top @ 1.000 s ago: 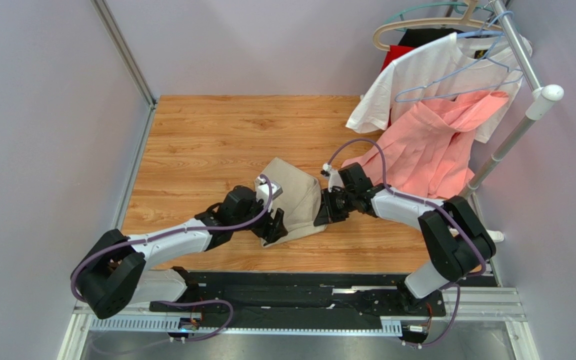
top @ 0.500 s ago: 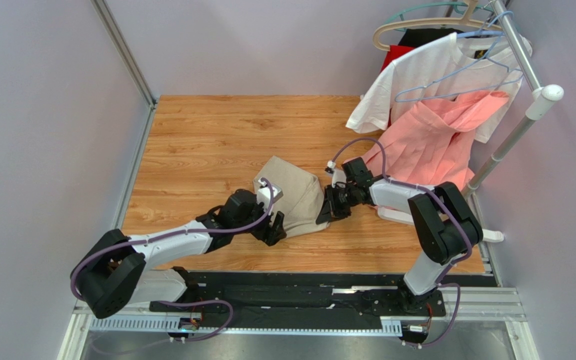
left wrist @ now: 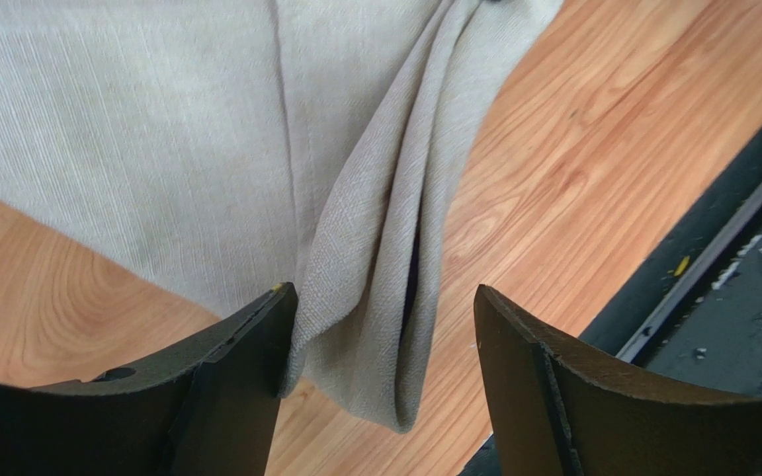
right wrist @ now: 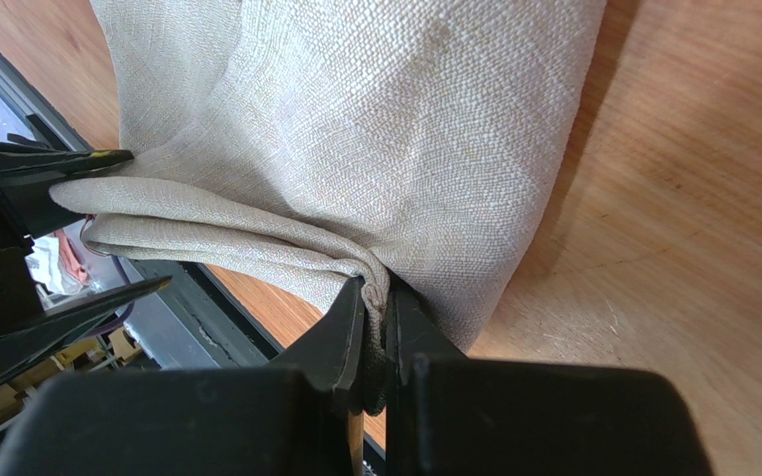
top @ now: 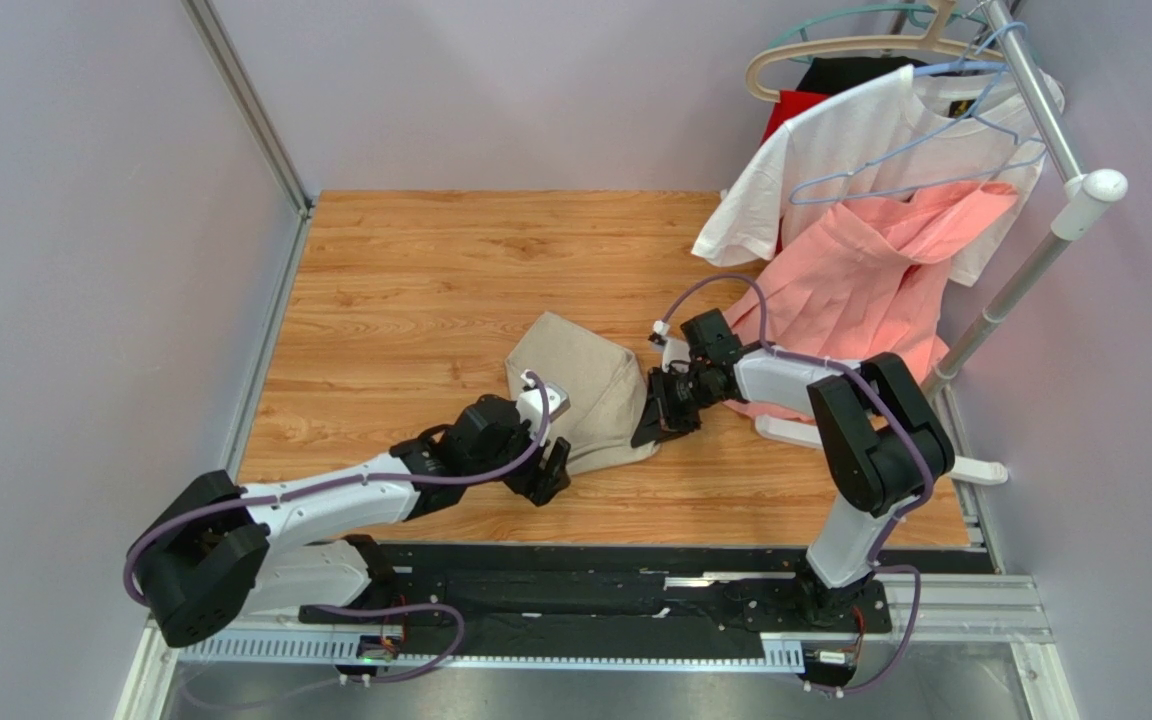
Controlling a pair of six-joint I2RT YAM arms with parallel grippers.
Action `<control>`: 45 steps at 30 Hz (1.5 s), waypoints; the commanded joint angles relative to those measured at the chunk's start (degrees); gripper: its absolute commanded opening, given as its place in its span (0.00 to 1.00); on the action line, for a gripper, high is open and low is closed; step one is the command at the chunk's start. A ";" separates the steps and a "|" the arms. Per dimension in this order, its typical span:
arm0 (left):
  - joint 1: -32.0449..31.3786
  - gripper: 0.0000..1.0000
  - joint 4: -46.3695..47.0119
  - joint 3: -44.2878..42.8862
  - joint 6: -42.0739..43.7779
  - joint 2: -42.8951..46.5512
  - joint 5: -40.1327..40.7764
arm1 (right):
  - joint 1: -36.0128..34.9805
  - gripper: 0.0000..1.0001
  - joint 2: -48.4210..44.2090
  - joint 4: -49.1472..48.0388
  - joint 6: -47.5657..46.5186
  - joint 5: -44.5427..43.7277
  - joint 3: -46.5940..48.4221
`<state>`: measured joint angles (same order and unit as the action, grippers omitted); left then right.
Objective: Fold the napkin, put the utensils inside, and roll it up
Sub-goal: Roll the napkin with the utensil
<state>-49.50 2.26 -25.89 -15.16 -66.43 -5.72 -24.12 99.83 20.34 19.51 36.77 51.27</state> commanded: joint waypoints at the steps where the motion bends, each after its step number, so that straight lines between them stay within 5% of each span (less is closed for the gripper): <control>1: -1.74 0.74 -4.19 -2.76 -0.93 -1.76 5.62 | 0.39 0.00 1.85 0.23 -0.78 -2.23 1.64; 11: -5.35 0.55 -6.04 -2.15 -3.91 -0.28 12.13 | 0.56 0.00 3.44 0.67 -0.70 -2.14 2.35; 19: -6.58 0.64 -4.72 0.58 -4.62 5.96 14.42 | 0.74 0.00 3.70 1.11 -1.14 -2.67 2.26; 29: -6.67 0.55 -3.49 1.02 -4.18 5.17 12.75 | 0.92 0.00 3.53 1.46 -1.23 -2.32 2.70; 40: -6.75 0.00 -2.53 3.04 -7.95 5.79 13.02 | 1.00 0.00 2.83 2.25 -1.31 -3.46 2.43; 45: -6.67 0.00 -1.47 3.83 -13.65 4.30 11.43 | 0.83 0.00 2.21 2.78 -1.31 -4.69 2.61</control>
<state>-56.01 -0.45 -22.70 -23.38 -61.19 7.31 -23.55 101.91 21.63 19.51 38.15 53.17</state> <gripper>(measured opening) 0.019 0.049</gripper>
